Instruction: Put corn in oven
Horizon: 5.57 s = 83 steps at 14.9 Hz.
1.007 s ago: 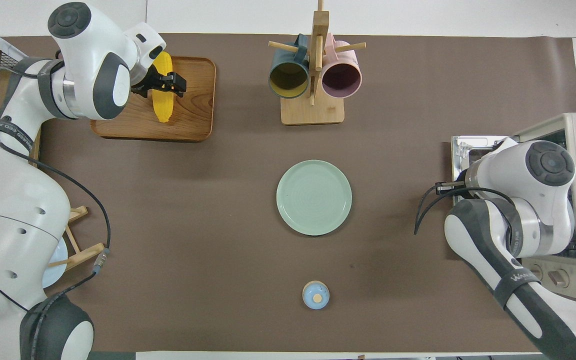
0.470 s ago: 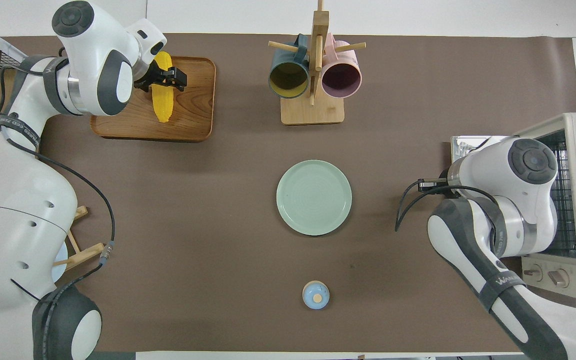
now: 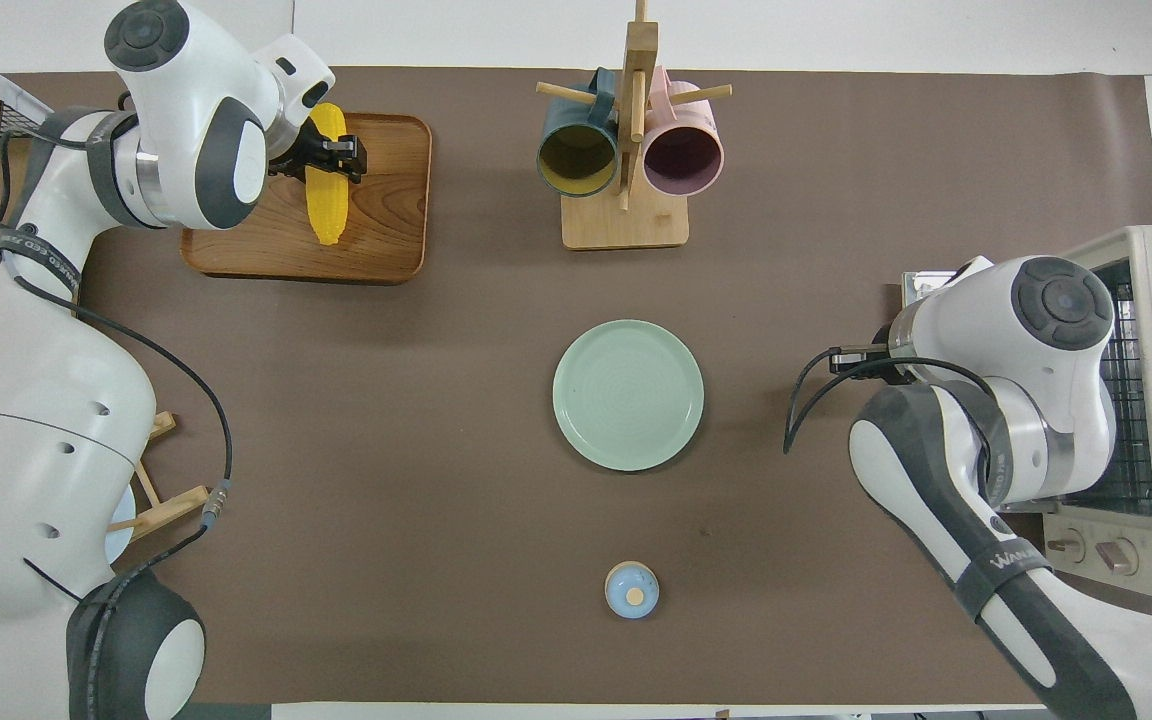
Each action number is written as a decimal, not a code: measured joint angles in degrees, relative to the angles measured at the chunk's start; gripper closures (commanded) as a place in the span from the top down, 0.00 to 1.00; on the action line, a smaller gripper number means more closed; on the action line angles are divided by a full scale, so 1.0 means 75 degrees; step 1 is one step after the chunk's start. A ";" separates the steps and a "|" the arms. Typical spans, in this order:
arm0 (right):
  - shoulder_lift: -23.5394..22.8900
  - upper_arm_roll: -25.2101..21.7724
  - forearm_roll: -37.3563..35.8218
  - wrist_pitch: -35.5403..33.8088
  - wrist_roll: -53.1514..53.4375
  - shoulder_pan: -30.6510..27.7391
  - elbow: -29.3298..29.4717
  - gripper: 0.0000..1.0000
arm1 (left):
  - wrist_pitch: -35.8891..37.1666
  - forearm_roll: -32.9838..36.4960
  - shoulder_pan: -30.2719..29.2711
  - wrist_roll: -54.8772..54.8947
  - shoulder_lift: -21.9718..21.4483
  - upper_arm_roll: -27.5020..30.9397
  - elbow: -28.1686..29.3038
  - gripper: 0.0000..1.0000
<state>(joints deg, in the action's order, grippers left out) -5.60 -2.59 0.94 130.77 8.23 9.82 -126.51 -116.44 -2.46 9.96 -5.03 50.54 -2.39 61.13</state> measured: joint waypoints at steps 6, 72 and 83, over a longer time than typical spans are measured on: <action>-0.0020 -0.0001 0.0000 0.0000 0.0002 0.0044 0.0030 0.00 | 0.0992 -0.0017 0.0007 0.0012 -0.0326 0.0008 -0.0286 0.00; -0.3177 0.1250 -0.1200 -0.1136 0.5310 0.3502 0.4059 0.36 | 0.3893 -0.0135 0.0285 -0.1048 -0.6948 0.0213 0.4739 1.00; -0.2780 0.1250 -0.1829 -0.2684 0.5101 0.3462 0.4417 0.00 | 0.3904 -0.0135 -0.0091 -0.0717 -0.7042 0.0065 0.4680 1.00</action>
<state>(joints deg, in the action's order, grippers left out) -26.45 6.78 -12.78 110.64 46.49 35.78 -93.38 -87.16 -3.47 9.27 -10.41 -2.28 -1.90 96.23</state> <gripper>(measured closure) 0.965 0.000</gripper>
